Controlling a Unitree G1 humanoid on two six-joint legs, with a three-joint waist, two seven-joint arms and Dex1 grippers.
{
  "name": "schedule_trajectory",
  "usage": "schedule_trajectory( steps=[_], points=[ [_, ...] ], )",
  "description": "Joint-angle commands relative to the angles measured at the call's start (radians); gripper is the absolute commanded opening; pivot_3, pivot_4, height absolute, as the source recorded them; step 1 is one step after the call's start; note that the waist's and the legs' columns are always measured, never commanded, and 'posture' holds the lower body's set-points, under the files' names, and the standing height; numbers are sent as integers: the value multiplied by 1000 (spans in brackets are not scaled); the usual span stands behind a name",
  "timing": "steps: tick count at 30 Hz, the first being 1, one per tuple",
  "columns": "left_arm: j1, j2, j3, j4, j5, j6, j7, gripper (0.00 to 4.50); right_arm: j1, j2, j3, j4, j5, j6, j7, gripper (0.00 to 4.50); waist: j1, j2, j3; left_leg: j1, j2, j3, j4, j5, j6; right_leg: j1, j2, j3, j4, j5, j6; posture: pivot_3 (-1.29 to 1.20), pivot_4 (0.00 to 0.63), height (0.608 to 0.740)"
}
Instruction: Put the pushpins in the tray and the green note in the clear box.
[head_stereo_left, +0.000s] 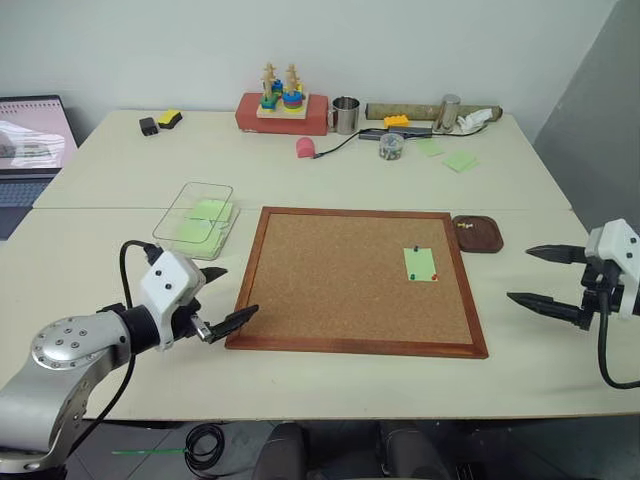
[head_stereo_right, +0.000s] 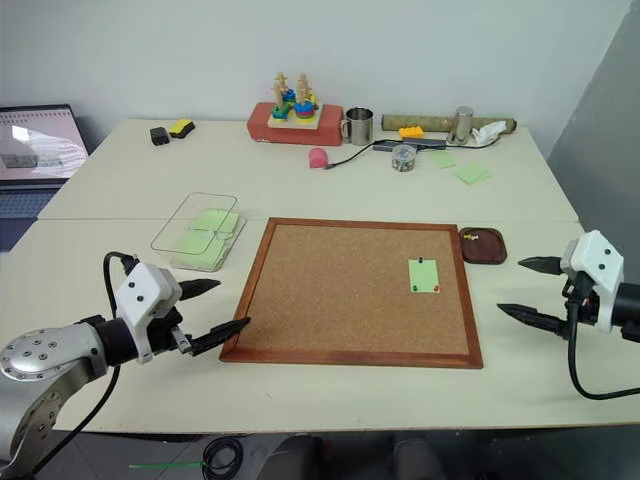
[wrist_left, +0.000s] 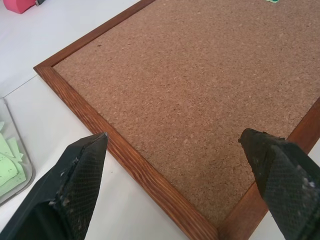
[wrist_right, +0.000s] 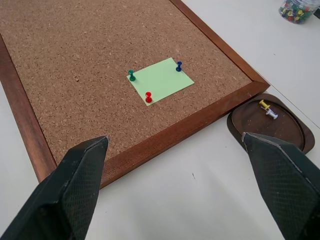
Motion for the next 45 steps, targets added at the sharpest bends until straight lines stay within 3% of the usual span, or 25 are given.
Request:
schedule_trajectory(
  steps=[1, 26, 36, 45],
  points=[
    [-17, 18, 36, -13, 0, -21, -14, 4485, -32, -3, -14, 8, -12, -21, 8, 4500, 0, 0, 0, 0, 0, 0, 0, 0, 0, 0, 0, 0, 0, 0, 0, 0, 150, 740],
    [-45, 26, -14, 20, 63, -15, 10, 4485, -67, 10, 13, 40, -70, -22, 3, 4500, 0, 0, 0, 0, 0, 0, 0, 0, 0, 0, 0, 0, 1, 2, 3, 0, 150, 740],
    [-202, -32, -117, 122, 48, -71, -50, 4485, -4, 44, -67, -70, -32, 48, -40, 4500, 1, 0, 0, 0, -1, 0, 1, 0, 0, 0, 0, 0, 1, 3, 5, 0, 150, 740],
    [-321, -170, -308, 126, 58, -63, -58, 2945, -15, 105, -41, -177, -3, 135, -123, 4500, 1, 0, 0, 0, -1, 0, 1, 0, 0, 0, 0, 0, 1, 3, 6, 0, 150, 740]
  ],
)
